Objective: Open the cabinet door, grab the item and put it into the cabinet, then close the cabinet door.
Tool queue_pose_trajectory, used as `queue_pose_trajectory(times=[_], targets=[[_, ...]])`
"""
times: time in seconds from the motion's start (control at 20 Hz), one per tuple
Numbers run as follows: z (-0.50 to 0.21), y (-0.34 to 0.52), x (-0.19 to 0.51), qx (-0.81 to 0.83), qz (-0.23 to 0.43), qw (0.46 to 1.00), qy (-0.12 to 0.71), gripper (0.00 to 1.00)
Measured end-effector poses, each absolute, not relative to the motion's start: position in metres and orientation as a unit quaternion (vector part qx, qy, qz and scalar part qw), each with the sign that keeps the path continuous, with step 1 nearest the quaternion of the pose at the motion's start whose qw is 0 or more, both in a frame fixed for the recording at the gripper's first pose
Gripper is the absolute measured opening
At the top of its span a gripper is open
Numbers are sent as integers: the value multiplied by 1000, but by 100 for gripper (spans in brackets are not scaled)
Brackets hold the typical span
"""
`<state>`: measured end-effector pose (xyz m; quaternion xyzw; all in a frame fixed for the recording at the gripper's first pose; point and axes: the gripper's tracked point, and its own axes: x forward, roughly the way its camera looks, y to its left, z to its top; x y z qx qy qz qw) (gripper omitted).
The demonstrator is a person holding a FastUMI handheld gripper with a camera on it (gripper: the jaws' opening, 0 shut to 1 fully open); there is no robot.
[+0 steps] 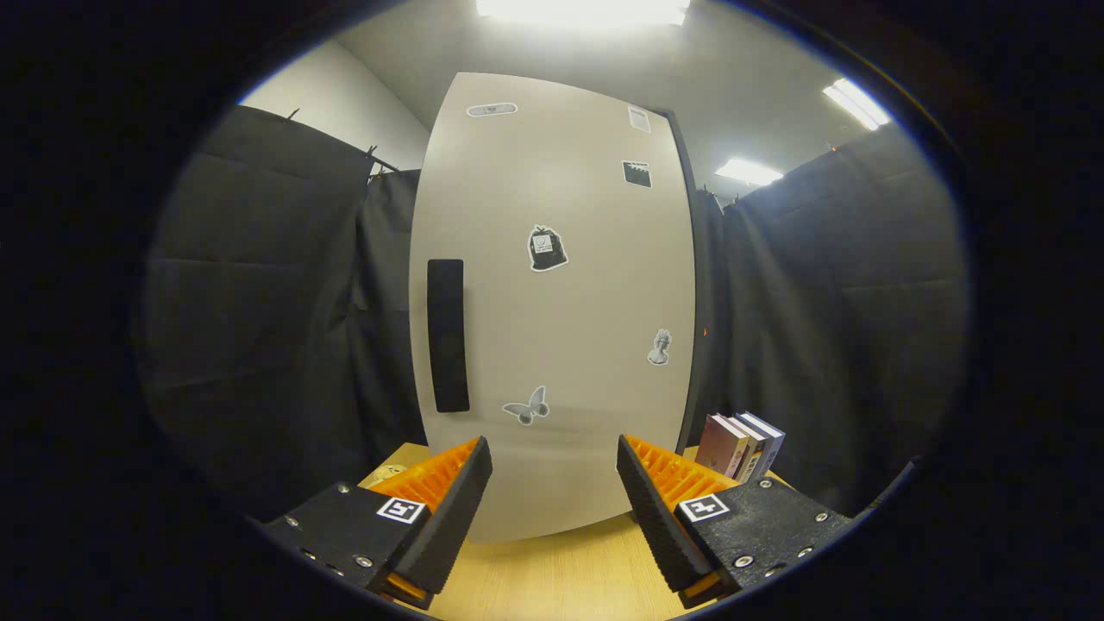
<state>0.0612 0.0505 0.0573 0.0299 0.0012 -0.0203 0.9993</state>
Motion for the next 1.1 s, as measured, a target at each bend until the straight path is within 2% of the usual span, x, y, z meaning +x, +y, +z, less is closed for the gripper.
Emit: queue_pose_trajectory(times=[1.1], targets=[[49,62,66,33,38,999,9,91]])
